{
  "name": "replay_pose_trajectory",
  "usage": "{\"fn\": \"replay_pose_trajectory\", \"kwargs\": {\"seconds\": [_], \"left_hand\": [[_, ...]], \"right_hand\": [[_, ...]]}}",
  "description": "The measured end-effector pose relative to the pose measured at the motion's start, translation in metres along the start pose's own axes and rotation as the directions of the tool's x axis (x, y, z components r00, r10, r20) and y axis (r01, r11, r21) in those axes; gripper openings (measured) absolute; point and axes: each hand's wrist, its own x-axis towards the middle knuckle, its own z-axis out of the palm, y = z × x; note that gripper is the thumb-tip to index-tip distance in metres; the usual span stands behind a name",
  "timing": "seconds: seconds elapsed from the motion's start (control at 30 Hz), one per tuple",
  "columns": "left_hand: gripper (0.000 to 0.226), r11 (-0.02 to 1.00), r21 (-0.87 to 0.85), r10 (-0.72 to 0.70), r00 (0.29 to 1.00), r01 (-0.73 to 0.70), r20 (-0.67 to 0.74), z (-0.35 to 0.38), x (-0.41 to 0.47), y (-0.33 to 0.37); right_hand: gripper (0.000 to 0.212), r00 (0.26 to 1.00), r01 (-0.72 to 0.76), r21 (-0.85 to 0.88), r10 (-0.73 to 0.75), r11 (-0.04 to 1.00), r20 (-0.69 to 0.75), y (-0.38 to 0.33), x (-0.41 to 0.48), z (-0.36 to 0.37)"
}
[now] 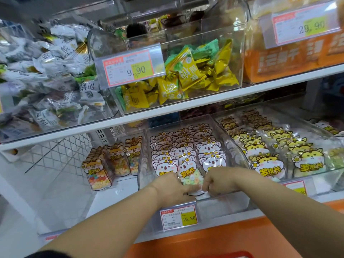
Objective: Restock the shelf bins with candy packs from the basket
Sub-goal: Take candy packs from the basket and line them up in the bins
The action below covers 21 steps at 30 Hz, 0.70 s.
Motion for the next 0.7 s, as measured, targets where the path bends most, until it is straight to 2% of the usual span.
{"fn": "replay_pose_trajectory", "kwargs": {"seconds": [0.1, 0.27, 0.4, 0.5, 0.63, 0.7], "left_hand": [[0.042, 1.000, -0.010, 0.009, 1.000, -0.009, -0.010, -0.006, -0.006, 0.002], [0.047, 0.996, 0.080, -0.031, 0.999, 0.028, 0.037, -0.011, -0.012, 0.006], [0.047, 0.999, 0.040, -0.015, 0.998, 0.013, 0.058, -0.020, -0.020, 0.003], [0.048, 0.979, -0.174, -0.100, 0.994, 0.107, 0.047, -0.024, -0.027, -0.003], [0.053, 0.877, -0.439, -0.206, 0.978, 0.195, 0.023, -0.021, -0.022, 0.001], [0.056, 0.796, -0.554, -0.258, 0.965, 0.246, 0.058, -0.012, -0.015, 0.002]], "right_hand": [[0.038, 0.999, 0.040, -0.020, -0.041, 0.999, -0.037, 0.001, 0.007, 0.005], [0.034, 0.990, 0.032, -0.018, -0.034, 0.999, -0.135, 0.006, 0.015, 0.011], [0.040, 0.993, 0.049, -0.039, -0.053, 0.998, -0.102, 0.008, 0.013, 0.011], [0.043, 0.996, 0.062, -0.039, -0.065, 0.997, -0.063, 0.007, 0.009, 0.008], [0.050, 0.998, 0.064, -0.052, -0.065, 0.997, -0.016, 0.003, 0.004, 0.004], [0.050, 0.998, 0.044, -0.048, -0.045, 0.998, -0.037, 0.000, 0.006, 0.006]]}}
